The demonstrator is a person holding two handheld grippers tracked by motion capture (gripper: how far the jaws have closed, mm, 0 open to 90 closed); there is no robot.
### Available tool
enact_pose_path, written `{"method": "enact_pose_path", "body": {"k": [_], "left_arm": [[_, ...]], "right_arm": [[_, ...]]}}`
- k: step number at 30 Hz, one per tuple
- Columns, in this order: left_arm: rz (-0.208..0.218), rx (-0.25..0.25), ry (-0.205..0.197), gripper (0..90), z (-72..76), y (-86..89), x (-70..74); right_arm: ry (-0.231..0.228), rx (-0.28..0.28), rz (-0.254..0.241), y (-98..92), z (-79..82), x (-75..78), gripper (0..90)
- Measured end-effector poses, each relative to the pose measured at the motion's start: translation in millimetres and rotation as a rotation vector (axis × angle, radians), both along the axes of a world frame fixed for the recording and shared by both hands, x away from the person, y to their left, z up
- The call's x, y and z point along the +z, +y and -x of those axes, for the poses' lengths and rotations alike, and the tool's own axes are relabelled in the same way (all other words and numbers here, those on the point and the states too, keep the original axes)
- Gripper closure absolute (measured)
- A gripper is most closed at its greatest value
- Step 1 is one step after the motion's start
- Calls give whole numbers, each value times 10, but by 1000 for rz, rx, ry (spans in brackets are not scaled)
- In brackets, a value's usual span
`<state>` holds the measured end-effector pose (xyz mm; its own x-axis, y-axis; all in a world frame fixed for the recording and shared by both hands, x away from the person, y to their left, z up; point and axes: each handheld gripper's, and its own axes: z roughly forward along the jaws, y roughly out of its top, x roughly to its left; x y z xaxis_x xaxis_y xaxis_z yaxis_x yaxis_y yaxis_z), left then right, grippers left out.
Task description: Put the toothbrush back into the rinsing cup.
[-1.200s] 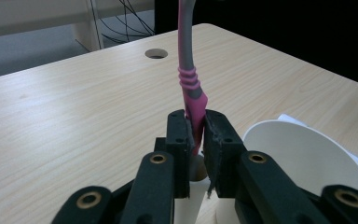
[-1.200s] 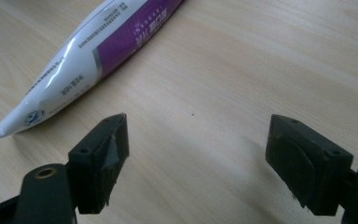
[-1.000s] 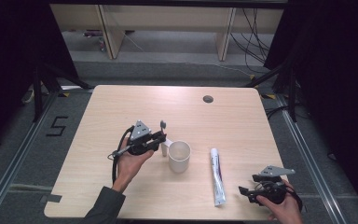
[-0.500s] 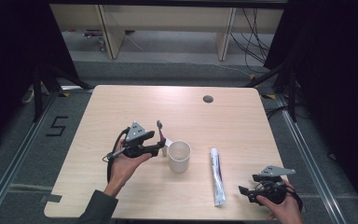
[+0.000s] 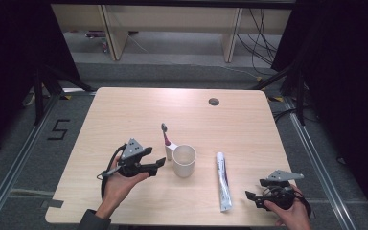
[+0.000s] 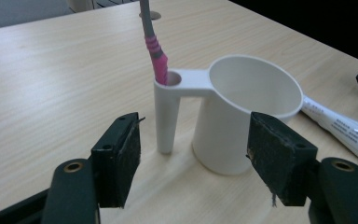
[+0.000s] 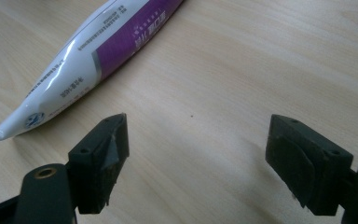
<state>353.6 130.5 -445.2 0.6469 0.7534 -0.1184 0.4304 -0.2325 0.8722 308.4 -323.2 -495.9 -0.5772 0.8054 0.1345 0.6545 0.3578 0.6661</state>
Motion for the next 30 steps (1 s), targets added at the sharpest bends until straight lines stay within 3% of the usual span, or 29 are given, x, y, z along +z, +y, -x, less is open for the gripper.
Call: {"method": "enact_pose_path", "body": {"k": [6,8,9,13,26,30], "left_arm": [[-10,-3,27,323,142,55,-116],[-17,0,40,316,200,79,-166],[-17,0,40,311,200,79,-166],[-30,4,58,304,280,112,-232],[-65,14,71,289,446,189,-339],[-58,21,70,284,490,196,-375]], "right_arm": [[0,-5,2,-8,3,0,221],[-27,23,16,-43,-28,-23,221],[-1,15,8,-45,-21,-8,221],[-1,13,9,-54,-23,-9,221],[2,9,6,-46,-11,-3,221],[-5,15,8,-51,-14,-8,221]]}}
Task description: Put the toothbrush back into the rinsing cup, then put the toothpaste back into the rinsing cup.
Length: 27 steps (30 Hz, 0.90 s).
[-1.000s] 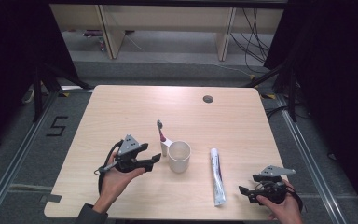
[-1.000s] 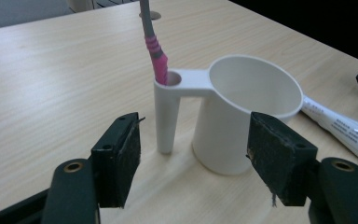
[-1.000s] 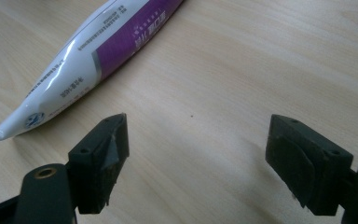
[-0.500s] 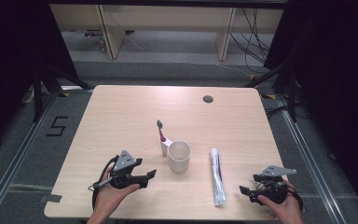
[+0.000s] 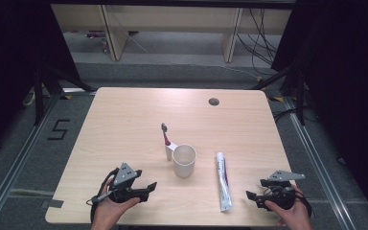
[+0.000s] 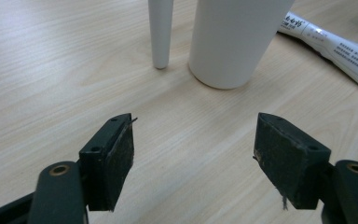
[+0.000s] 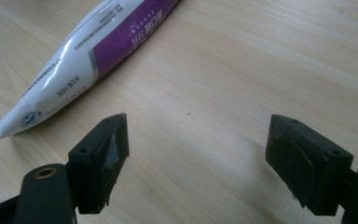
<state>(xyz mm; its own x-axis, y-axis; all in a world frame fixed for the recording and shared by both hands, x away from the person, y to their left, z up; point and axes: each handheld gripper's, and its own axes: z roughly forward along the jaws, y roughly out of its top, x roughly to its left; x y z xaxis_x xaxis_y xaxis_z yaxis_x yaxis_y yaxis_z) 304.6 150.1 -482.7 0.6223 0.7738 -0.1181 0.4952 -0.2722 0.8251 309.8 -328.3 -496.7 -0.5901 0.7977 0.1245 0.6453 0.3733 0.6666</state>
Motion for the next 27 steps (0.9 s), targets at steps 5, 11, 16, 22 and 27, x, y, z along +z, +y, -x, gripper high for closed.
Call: {"method": "enact_pose_path", "body": {"k": [5,11,16,22,27], "left_arm": [[-26,-7,6,276,47,21,-34],[-39,-7,14,272,103,79,-69],[-22,12,17,272,125,93,-98],[-19,18,31,271,140,120,-152],[-59,-7,39,271,154,155,-162]], "right_arm": [[-1,-3,0,3,3,2,221],[-17,-2,8,10,0,-7,221],[-22,4,-3,38,-10,17,219],[-31,0,-24,103,-44,105,218],[-53,18,-16,262,-80,222,222]]}}
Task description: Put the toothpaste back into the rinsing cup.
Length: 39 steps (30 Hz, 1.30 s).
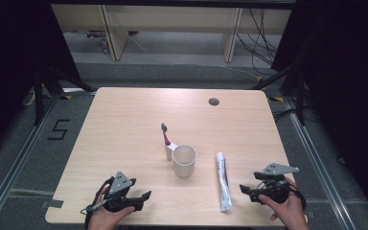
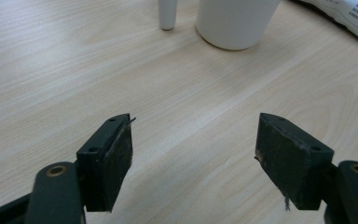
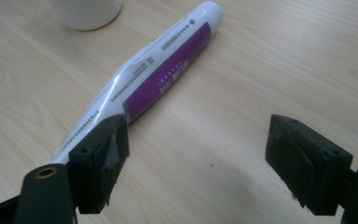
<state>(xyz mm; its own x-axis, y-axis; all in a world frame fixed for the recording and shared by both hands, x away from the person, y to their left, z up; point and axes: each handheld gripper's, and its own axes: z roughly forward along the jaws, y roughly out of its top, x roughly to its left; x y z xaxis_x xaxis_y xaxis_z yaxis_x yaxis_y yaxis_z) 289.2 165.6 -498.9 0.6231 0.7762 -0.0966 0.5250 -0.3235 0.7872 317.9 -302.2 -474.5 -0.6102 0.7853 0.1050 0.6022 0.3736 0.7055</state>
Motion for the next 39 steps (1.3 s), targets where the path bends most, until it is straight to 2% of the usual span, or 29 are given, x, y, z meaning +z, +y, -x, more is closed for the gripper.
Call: {"method": "enact_pose_path", "body": {"k": [1,4,6,7,8,9,10,11,12,13,14,15,16,17,19,20,21,22,24,25,26,30,31,32,33,34,35,38,39], "left_arm": [[-1,2,-3,271,3,-3,2],[4,4,-6,271,6,-12,3],[0,-2,-4,271,8,-11,5],[14,6,-4,271,11,-22,-2],[1,0,-1,271,13,-18,-1],[1,0,-1,271,13,-18,-1],[2,-2,-2,271,13,-18,-2],[2,-2,-2,271,13,-18,-2],[3,-9,-2,271,8,-17,-7],[24,2,-7,271,11,-30,-17],[5,-7,-4,272,12,-17,-6],[2,-6,-2,272,13,-16,0],[2,-7,-4,273,12,-14,3],[23,5,-8,274,14,-24,-5],[29,6,-9,276,15,-27,-8],[19,-1,-10,277,13,-16,-6],[25,3,-11,278,11,-22,-5],[26,4,-11,279,11,-26,-4],[10,-6,-13,279,11,-15,-1],[-4,-7,-14,280,12,-9,1],[-3,-7,-13,281,12,-11,1],[-6,-11,-15,282,12,-15,-8],[-6,-11,-15,282,12,-15,-8],[26,-2,-13,283,18,-41,-15],[6,-2,-8,283,20,-35,-5],[12,-4,-12,284,19,-37,-11],[12,-4,-12,284,19,-37,-11],[17,-2,-11,289,18,-41,-16],[21,-5,-10,289,15,-43,-19]], "right_arm": [[23,-4,2,44,-3,12,222],[18,26,22,113,-45,8,221],[56,27,33,229,-86,41,233],[25,40,43,253,-117,40,244],[42,46,43,283,-123,74,251],[38,37,28,330,-124,83,265],[38,62,39,342,-143,110,307],[38,62,39,342,-143,110,307],[37,81,44,360,-151,122,343],[34,80,26,414,-146,122,375],[9,117,24,492,-152,134,483],[9,117,24,492,-152,134,483],[23,140,44,502,-152,154,509],[2,183,47,579,-147,139,620],[16,185,45,624,-122,136,653],[5,218,53,647,-124,137,704],[22,238,61,693,-114,137,767],[26,253,55,717,-112,123,789],[21,257,57,740,-112,103,815],[32,284,74,760,-110,90,856],[32,306,71,775,-112,66,868],[83,323,71,837,-53,-11,893],[73,336,79,836,-57,-31,895],[86,350,78,847,-42,-42,896],[84,375,93,840,-43,-46,897],[79,389,96,841,-41,-59,898],[105,377,102,841,-15,-46,899],[114,386,97,842,21,-65,899],[135,379,118,834,36,-59,899]]}}
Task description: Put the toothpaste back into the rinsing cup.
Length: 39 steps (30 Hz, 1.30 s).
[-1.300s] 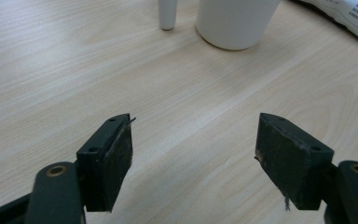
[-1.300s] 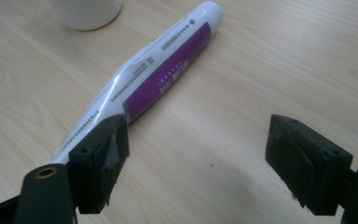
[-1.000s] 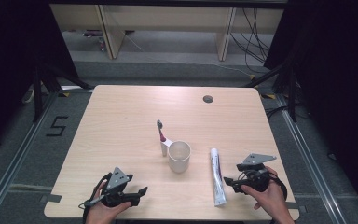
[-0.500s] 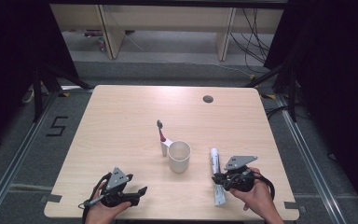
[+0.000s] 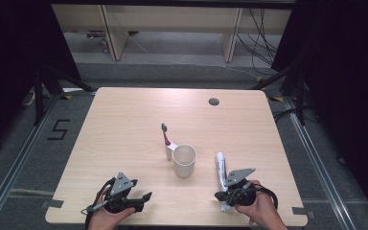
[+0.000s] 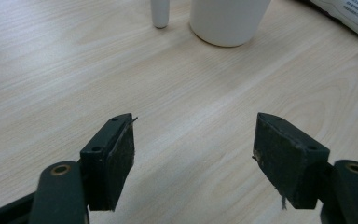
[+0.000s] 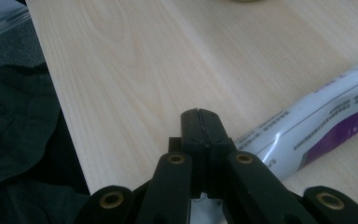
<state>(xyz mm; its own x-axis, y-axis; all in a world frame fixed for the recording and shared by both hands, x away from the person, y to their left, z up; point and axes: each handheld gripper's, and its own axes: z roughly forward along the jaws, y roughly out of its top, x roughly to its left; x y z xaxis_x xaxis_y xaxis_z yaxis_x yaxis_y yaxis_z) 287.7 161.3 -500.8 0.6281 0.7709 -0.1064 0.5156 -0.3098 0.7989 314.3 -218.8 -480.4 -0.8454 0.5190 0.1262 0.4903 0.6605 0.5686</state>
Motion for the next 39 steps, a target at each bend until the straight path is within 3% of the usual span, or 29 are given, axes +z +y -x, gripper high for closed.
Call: {"method": "enact_pose_path", "body": {"k": [3,5,6,10,11,12,14,19,24,25,27,30,32,33,37,38,39], "left_arm": [[-17,-8,2,290,6,11,4],[-9,-6,2,290,2,6,3],[-7,-4,1,290,1,3,3],[-25,-15,4,292,7,12,4],[-28,-12,6,292,7,10,10],[-30,-11,6,293,7,9,9],[-28,-18,3,293,7,10,2],[-34,-13,8,294,5,6,7],[-34,-14,9,297,3,6,9],[-33,-18,5,297,7,8,4],[-33,-14,7,298,7,6,11],[-34,-15,8,299,8,5,10],[-16,-7,2,300,11,-7,2],[-33,-15,6,301,6,1,13],[2,-4,-3,304,13,-21,-7],[-28,-12,-3,304,4,-2,0],[-23,-16,4,305,7,-6,10]], "right_arm": [[1,28,-1,-20,9,-30,900],[16,16,14,-30,31,-22,900],[-10,28,5,-38,26,-41,900],[23,-4,28,-113,73,-34,900],[8,15,35,-194,47,-32,900],[14,-15,42,-236,54,-27,900],[11,-12,53,-334,23,-27,900],[12,-86,60,-514,-11,-43,900],[-3,-145,84,-732,-138,-24,900],[-13,-149,85,-755,-158,-27,900],[14,-200,85,-782,-187,-10,900],[0,-210,84,-828,-251,-20,900],[-6,-247,127,-869,-353,4,900],[-24,-256,121,-872,-383,-4,900],[-42,-272,156,-908,-547,20,900],[-42,-272,156,-908,-547,20,900],[-30,-302,159,-892,-570,20,900]]}}
